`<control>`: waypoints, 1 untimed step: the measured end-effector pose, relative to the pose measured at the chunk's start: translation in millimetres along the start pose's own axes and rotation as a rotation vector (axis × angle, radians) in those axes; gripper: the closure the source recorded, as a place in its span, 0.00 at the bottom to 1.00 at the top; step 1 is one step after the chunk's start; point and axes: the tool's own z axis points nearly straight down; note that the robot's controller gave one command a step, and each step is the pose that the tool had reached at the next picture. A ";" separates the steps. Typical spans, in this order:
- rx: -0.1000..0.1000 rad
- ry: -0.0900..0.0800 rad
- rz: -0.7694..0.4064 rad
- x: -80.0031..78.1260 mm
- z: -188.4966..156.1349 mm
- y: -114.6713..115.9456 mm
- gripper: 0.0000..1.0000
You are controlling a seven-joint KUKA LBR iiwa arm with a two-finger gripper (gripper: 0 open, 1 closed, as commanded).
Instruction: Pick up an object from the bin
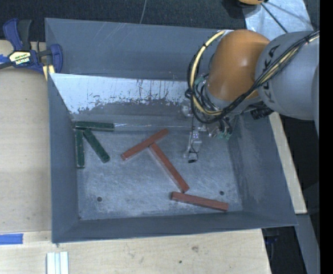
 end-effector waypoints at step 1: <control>0.000 0.003 0.213 -3.1 62.6 4.5 1.00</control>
Offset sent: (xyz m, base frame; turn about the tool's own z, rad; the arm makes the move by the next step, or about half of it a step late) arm 0.0000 0.0000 0.0000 0.0000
